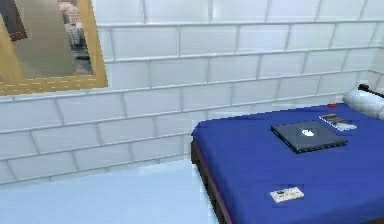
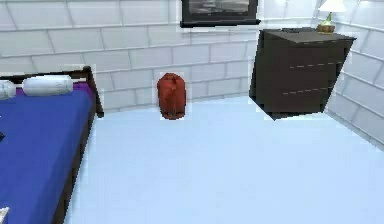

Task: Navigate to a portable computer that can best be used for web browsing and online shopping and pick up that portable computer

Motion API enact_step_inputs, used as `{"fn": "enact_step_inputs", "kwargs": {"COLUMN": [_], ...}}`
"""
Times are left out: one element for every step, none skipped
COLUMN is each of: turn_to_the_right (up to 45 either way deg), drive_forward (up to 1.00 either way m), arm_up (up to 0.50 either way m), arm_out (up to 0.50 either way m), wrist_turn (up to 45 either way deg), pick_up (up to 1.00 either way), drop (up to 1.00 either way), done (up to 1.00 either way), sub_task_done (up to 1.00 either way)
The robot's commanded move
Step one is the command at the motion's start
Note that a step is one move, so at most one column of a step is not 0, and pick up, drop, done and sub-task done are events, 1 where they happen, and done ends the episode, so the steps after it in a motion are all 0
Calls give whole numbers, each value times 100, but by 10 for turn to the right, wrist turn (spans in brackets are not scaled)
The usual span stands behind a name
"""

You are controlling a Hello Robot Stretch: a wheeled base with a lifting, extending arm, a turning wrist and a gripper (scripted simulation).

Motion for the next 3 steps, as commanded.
{"fn": "enact_step_inputs", "kwargs": {"turn_to_the_right": [-180,0,450], "drive_forward": [0,90,0], "arm_up": [0,0,0], "arm_out": [0,0,0], "wrist_turn": [0,0,0], "pick_up": [0,0,0], "drop": [0,0,0], "done": [0,0,0], "sub_task_done": [0,0,0]}}
